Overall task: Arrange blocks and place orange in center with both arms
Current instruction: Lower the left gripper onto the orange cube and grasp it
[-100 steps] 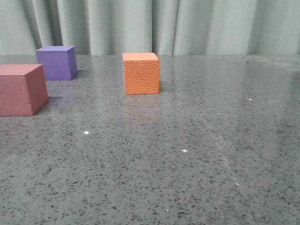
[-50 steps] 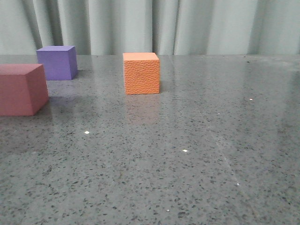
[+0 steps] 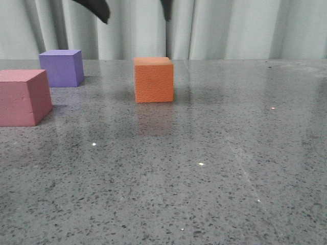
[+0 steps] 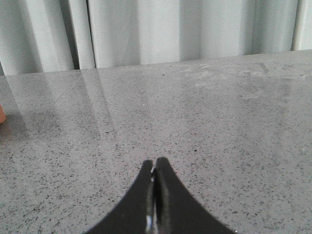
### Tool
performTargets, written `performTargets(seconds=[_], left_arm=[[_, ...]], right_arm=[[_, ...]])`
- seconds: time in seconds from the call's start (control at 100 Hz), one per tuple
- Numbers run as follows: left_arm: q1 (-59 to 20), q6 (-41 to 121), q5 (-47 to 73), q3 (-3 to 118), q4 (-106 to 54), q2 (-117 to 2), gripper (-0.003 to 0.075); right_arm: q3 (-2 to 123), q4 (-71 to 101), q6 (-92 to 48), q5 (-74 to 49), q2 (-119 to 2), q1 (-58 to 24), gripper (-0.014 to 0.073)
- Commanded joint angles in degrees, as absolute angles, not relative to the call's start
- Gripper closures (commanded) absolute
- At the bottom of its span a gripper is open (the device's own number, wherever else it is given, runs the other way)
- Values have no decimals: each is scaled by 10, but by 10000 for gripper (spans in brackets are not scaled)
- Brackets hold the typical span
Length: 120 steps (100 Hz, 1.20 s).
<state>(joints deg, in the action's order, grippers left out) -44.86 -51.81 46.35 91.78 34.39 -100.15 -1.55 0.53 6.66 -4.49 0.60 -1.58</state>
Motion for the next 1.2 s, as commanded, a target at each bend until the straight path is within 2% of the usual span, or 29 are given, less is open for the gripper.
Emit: performTargets(seconds=[0.0,0.21,0.42,1.19], left_arm=[[-468,-530,473,977,380,-1003,71],[-479,-529,453,995,377,-1022,71],[-476,-578,503,995,381,-1023,71],[-474,-660,517,995,396,-1094,71]], right_arm=[[-8,5,62,0,20,-12,661],[-8,5,62,0,20,-12,661],[-8,5,62,0,20,-12,661],[-8,5,62,0,20,-12,661]])
